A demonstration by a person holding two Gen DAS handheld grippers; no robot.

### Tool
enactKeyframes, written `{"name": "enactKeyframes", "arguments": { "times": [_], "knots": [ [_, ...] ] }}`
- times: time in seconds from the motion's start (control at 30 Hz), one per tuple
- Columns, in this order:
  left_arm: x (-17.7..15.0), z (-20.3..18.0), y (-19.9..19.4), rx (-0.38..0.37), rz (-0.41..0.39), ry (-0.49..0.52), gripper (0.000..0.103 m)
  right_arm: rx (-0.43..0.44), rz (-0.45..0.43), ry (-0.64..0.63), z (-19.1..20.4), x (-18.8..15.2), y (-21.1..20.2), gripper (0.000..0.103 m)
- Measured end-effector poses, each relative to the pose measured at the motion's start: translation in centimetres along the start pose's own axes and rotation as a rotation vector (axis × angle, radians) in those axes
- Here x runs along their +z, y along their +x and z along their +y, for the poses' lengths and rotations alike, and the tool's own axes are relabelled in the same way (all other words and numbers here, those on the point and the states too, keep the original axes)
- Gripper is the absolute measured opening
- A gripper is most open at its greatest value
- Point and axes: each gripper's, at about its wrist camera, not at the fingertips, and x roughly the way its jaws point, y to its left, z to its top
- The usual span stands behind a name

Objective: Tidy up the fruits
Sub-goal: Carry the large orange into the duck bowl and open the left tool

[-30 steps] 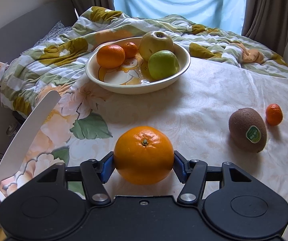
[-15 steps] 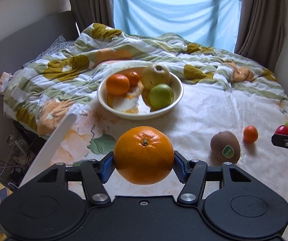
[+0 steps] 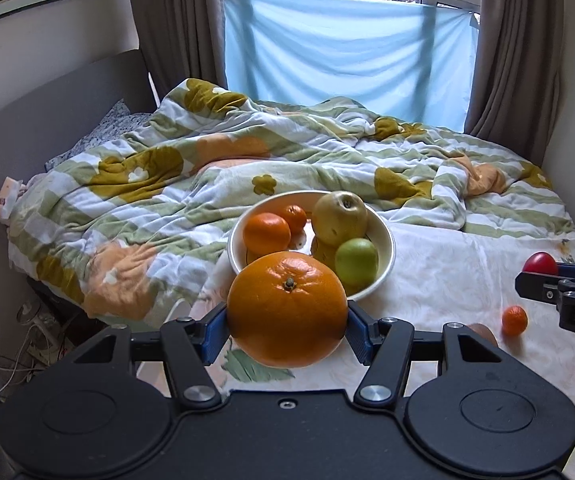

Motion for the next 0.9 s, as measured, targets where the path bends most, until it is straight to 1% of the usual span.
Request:
{"name": "enactKeyframes", "arguments": {
  "times": [0.2, 0.5, 0.73, 0.9],
  "knots": [
    [2.0, 1.9, 2.3, -0.057, 0.010, 0.053, 0.064, -0.016, 0.005, 0.014, 3.1, 1.9, 1.6, 0.050],
    [4.1, 3.8, 8.1, -0.169, 0.064, 0.155, 0.064, -0.078, 0.020, 0.080, 6.3, 4.2, 5.1, 0.050],
    [4.3, 3.8, 12.5, -0.260, 0.113, 0.255, 0.064, -0.157, 0.039, 0.131, 7.4, 5.3, 8.1, 0.050],
    [3.9, 3.8, 15.1, -0.307, 0.155, 0.306, 0.064, -0.203, 0.053, 0.165, 7.7, 5.3, 9.7, 0.050]
  ]
}}
